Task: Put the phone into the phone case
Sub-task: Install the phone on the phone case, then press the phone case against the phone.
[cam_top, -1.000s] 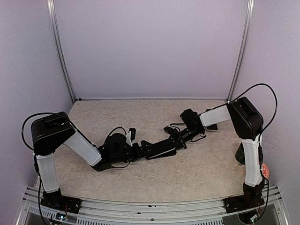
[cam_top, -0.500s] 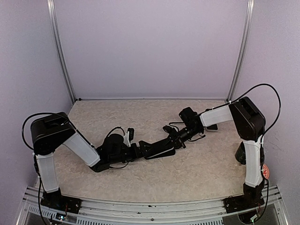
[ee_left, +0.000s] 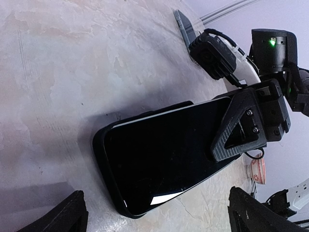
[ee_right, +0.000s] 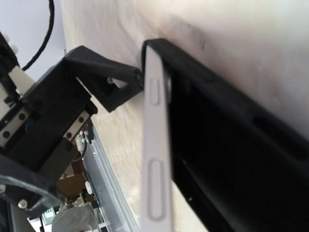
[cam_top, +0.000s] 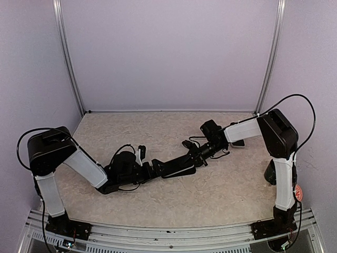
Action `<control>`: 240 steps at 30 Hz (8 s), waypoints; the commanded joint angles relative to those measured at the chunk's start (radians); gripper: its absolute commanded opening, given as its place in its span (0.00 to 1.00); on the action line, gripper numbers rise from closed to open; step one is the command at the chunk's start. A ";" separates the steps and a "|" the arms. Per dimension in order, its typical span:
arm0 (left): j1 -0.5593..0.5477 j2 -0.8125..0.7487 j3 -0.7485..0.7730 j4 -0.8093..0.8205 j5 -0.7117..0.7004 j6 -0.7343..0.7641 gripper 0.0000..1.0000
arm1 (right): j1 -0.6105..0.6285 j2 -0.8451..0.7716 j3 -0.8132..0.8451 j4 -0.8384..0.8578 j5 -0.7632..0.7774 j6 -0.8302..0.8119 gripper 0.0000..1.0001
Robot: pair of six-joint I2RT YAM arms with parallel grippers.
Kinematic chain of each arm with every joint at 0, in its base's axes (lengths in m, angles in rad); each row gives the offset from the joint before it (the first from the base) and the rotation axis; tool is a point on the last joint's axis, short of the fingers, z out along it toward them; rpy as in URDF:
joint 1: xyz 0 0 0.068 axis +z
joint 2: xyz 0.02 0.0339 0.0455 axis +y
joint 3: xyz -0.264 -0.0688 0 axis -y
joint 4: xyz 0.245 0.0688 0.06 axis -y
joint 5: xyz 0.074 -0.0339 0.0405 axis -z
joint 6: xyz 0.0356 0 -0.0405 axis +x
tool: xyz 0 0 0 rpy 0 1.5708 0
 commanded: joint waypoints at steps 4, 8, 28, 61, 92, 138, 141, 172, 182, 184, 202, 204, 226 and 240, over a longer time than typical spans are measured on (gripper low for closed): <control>0.007 0.045 0.018 -0.011 0.057 -0.001 0.99 | 0.009 -0.078 0.003 0.070 -0.024 0.016 0.00; 0.006 0.066 0.021 0.041 0.095 -0.010 0.98 | 0.010 -0.094 0.001 0.075 -0.029 0.015 0.00; 0.013 0.114 0.011 0.291 0.221 -0.042 0.90 | 0.055 -0.122 -0.081 0.147 -0.077 0.004 0.00; 0.014 0.157 -0.014 0.479 0.296 -0.093 0.48 | 0.062 -0.148 -0.170 0.169 -0.099 -0.077 0.00; 0.015 0.166 -0.015 0.501 0.316 -0.103 0.30 | 0.031 -0.162 -0.115 0.009 -0.001 -0.153 0.34; 0.024 0.160 -0.039 0.539 0.318 -0.113 0.15 | -0.092 -0.358 -0.267 -0.063 0.113 -0.207 0.37; 0.024 0.157 -0.041 0.539 0.318 -0.111 0.13 | -0.100 -0.375 -0.280 -0.055 0.117 -0.201 0.37; 0.029 0.055 -0.077 0.794 0.552 -0.012 0.06 | -0.116 -0.666 -0.446 0.126 0.003 -0.229 0.43; 0.030 0.002 -0.075 0.847 0.641 -0.025 0.06 | -0.059 -0.744 -0.499 0.237 -0.097 -0.228 0.50; 0.031 0.002 -0.073 0.875 0.658 -0.041 0.06 | -0.042 -0.769 -0.506 0.255 -0.113 -0.234 0.51; 0.030 -0.019 -0.060 0.964 0.737 -0.118 0.05 | 0.006 -0.768 -0.507 0.204 -0.003 -0.295 0.67; 0.030 -0.025 -0.060 0.964 0.740 -0.118 0.05 | 0.006 -0.750 -0.504 0.192 0.003 -0.296 0.67; 0.090 0.023 0.037 0.819 0.751 -0.094 0.02 | 0.087 -0.695 -0.518 0.284 -0.108 -0.278 0.45; 0.103 -0.053 0.043 0.569 0.743 0.037 0.02 | 0.088 -0.759 -0.554 0.479 -0.243 -0.180 0.39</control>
